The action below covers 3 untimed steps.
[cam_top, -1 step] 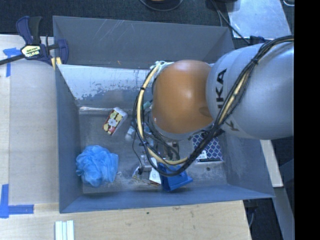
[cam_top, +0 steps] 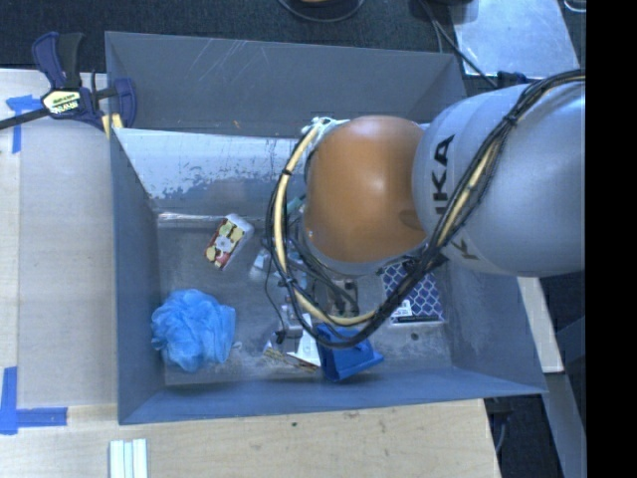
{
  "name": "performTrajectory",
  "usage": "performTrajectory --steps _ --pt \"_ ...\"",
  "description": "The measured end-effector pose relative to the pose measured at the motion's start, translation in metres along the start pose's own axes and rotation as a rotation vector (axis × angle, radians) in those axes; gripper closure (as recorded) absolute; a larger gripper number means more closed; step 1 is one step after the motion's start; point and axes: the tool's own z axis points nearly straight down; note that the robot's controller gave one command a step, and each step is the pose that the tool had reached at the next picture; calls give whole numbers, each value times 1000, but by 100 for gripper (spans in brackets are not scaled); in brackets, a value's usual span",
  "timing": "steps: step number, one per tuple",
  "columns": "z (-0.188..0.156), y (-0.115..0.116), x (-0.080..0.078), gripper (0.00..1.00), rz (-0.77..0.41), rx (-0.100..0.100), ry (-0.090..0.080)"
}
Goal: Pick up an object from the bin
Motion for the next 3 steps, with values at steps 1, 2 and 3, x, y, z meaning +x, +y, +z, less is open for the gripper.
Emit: performTrajectory --steps 1,2,3 --pt "115 98 -8 0 -242 0 5" --pt "71 101 -6 0 -431 -1 -3" --pt "115 97 -9 0 -242 0 5"
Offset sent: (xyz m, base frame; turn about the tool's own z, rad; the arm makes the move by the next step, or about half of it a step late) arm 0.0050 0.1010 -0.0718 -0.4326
